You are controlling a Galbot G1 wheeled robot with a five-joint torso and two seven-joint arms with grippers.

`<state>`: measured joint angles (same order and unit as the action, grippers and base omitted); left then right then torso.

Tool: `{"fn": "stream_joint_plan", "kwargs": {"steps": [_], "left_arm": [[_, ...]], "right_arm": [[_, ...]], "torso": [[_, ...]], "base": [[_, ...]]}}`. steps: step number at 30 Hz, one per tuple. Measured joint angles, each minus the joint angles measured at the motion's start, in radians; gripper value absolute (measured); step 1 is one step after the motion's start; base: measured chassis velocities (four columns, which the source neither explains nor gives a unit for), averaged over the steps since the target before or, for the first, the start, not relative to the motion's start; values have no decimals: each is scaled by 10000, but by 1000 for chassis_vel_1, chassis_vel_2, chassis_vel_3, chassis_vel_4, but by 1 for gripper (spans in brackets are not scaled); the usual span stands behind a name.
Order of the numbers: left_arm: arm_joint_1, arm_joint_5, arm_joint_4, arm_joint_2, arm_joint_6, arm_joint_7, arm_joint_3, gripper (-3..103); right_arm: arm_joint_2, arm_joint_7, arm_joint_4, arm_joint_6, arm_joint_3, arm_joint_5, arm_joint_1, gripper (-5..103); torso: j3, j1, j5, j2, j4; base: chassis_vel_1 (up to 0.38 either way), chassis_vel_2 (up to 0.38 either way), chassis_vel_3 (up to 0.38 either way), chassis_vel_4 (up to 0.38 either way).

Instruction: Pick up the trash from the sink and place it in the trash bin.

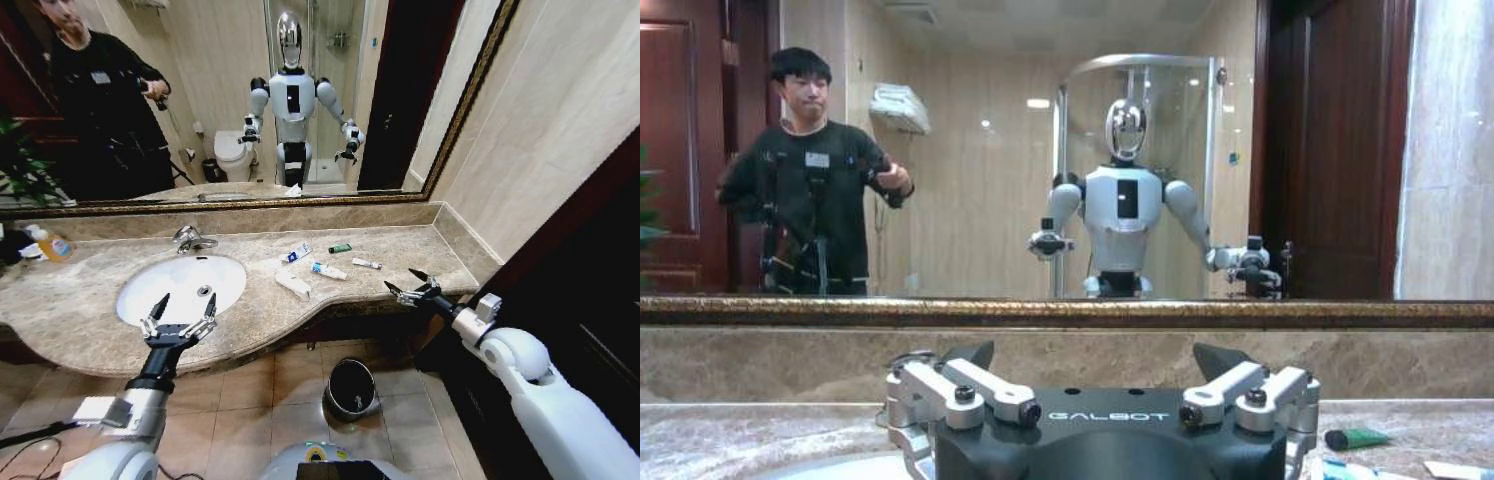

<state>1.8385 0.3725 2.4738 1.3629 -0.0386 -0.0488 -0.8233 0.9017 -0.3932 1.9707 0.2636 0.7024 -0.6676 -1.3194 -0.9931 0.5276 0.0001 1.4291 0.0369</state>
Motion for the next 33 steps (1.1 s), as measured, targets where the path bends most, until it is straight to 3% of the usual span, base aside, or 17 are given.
{"fn": "stream_joint_plan", "kwargs": {"steps": [9, 19, 28, 33], "left_arm": [[-1, 0, 0, 0, 0, 0, 0, 100], [0, 0, 0, 0, -1, 0, 0, 100], [0, 0, 0, 0, 0, 0, 0, 100], [0, 0, 0, 0, 0, 0, 0, 100]], "right_arm": [[-313, -291, -359, -35, -62, 2, 309, 100], [-708, -858, -1653, -101, -924, -144, 1743, 100], [-1464, -953, -3039, -305, -2942, -175, 3810, 100], [-1365, -1000, -3561, -55, -4149, -174, 5042, 100]], "torso": [[0, 0, -1, 0, -1], [0, 0, -1, 0, -1], [0, 0, -2, 0, -2], [0, 0, -3, 0, -1]], "base": [[0, 0, 0, 0], [0, 0, 0, 0], [0, 0, 0, 0], [0, 0, 0, 0]]}}
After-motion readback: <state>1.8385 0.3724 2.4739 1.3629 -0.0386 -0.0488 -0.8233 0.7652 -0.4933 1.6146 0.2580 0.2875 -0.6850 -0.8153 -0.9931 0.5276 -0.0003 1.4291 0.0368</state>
